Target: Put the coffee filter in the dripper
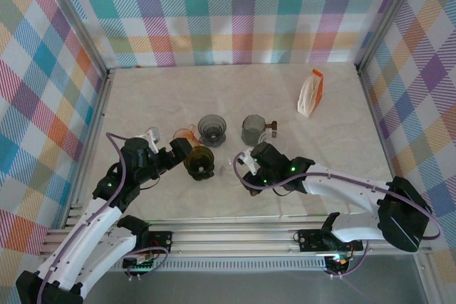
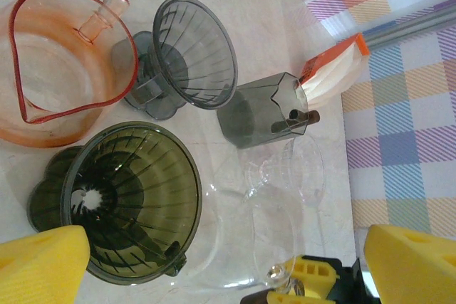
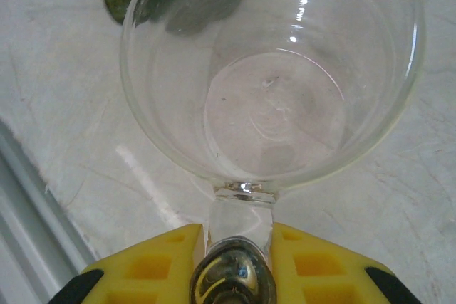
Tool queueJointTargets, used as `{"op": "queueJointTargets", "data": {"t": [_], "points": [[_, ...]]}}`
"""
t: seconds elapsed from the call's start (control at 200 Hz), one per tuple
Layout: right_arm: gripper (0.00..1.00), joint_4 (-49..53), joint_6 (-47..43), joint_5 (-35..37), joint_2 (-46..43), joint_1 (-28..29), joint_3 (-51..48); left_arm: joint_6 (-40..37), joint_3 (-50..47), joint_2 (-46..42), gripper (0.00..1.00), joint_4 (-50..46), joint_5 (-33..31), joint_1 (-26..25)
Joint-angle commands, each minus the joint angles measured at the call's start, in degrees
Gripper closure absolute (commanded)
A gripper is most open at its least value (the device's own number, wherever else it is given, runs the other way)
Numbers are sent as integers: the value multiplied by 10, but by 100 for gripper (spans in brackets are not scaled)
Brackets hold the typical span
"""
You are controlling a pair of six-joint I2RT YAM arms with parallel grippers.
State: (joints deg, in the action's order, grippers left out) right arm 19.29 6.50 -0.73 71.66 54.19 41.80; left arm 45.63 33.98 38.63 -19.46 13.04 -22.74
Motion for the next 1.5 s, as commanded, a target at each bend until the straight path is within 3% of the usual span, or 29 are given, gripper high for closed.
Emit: {"op": "queueJointTargets", "data": {"t": [0.0, 0.225, 0.27, 0.37, 0.425, 0.6, 0.695, 0.945, 1.055, 1.255, 1.495], "points": [[80, 38, -12, -18, -11, 14, 16, -6, 3, 2, 1, -1, 10, -5], [76, 51, -9, 2, -6, 30, 15, -3, 0, 3, 1, -3, 7, -5], [71, 53, -7, 9, -7, 31, 14, -3, -1, 2, 1, -1, 5, -5], [46, 51, 1, 18, -15, 32, 14, -2, -1, 2, 1, -1, 5, -4], [37, 47, 8, 27, -23, 33, 14, -3, 0, 3, 1, 0, 5, -5], [28, 47, 52, 116, -79, 29, 12, 1, 3, -1, 0, -2, 6, -5], [25, 56, 78, 143, -123, -8, 8, 1, 2, -5, 0, -2, 5, -5], [19, 16, 149, 28, -175, -242, -47, 3, -7, -8, 0, 0, 8, -5], [18, -41, 176, -35, -160, -314, -78, 5, -13, -10, 0, 5, 9, -5], [16, -108, 178, -74, -105, -355, -99, 3, -16, -14, 0, 1, 9, -5], [17, -159, 167, -136, -60, -358, -111, 3, -21, -20, 0, 1, 3, -5]]}}
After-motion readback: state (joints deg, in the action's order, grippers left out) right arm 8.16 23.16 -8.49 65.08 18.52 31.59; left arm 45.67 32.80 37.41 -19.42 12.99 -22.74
